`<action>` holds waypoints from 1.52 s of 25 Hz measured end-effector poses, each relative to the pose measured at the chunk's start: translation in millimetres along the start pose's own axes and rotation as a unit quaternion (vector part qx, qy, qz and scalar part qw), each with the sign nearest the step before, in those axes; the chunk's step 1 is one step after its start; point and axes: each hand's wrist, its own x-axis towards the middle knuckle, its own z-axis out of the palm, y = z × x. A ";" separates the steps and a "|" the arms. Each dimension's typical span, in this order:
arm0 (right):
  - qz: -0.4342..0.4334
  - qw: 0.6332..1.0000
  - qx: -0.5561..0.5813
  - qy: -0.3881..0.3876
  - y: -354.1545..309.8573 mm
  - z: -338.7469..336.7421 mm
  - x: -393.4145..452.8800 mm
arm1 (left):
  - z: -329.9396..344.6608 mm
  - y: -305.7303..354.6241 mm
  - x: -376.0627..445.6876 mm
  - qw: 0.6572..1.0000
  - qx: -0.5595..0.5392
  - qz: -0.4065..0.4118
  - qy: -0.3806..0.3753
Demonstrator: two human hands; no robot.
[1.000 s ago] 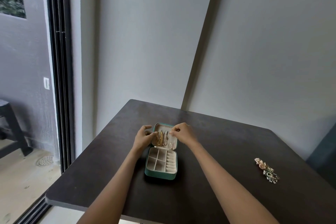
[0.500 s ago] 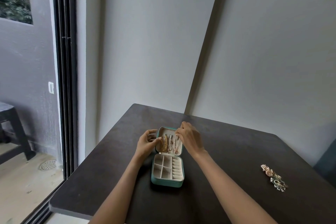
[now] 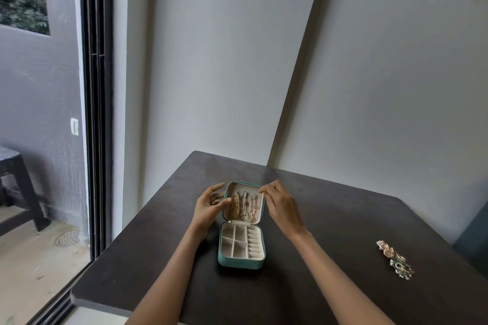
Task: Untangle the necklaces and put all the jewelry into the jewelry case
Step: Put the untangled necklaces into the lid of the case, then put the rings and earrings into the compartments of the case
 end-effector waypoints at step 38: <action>0.355 0.883 0.299 -0.067 -33.9 4.9 -33.8 | 49.8 74.2 -20.8 0.982 0.170 -0.078 0.005</action>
